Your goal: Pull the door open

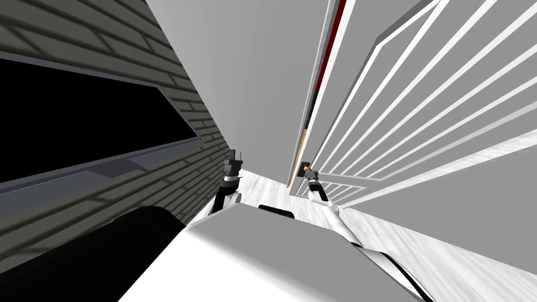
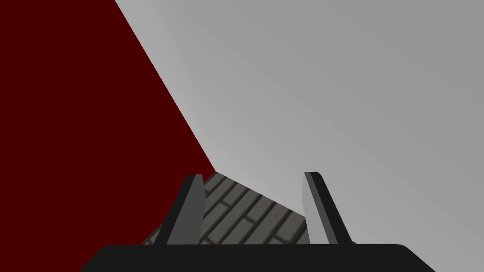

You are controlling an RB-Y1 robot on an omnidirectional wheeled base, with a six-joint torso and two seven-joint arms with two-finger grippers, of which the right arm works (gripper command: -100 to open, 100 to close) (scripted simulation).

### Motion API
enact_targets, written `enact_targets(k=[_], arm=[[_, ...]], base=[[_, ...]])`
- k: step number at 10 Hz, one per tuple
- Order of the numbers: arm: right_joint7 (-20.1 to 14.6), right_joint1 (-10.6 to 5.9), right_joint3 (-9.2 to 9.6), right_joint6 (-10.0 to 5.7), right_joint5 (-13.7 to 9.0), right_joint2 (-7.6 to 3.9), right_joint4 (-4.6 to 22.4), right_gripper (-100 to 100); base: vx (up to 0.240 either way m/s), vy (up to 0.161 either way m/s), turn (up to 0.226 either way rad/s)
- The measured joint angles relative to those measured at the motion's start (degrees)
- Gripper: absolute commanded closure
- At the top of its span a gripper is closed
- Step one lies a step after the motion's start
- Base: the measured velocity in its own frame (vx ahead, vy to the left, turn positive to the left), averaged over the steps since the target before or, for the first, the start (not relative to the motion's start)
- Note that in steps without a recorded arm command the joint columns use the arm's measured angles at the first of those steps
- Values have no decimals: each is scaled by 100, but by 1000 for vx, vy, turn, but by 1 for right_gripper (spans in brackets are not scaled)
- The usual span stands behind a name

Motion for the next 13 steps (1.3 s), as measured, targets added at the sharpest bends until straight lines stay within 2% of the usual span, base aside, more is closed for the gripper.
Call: enact_targets(k=[1, 2, 3, 4, 7, 8, 9, 11, 13], arm=[[-142, -17, 24, 12, -185, 32, 20, 100], [-273, -21, 61, 28, -276, 10, 32, 100], [-383, 40, 60, 130, -417, 10, -106, 100], [-473, 16, 95, 100, -479, 22, -30, -100], [-753, 73, 74, 205, -713, 30, -137, -100], [-897, -6, 158, 152, -773, 92, -24, -100], [-951, 32, 166, 172, -810, 127, -117, -100], [-1217, 85, 193, 311, -1043, 213, -310, -100], [-1525, 96, 237, 389, -1258, 275, -388, -100]], base=[[-49, -40, 86], [-52, -34, 105], [-34, -31, 55], [-56, -57, -18], [-100, -37, 65], [-91, 4, 0], [-85, -17, 32], [-123, -56, 51], [-93, -55, 45]])
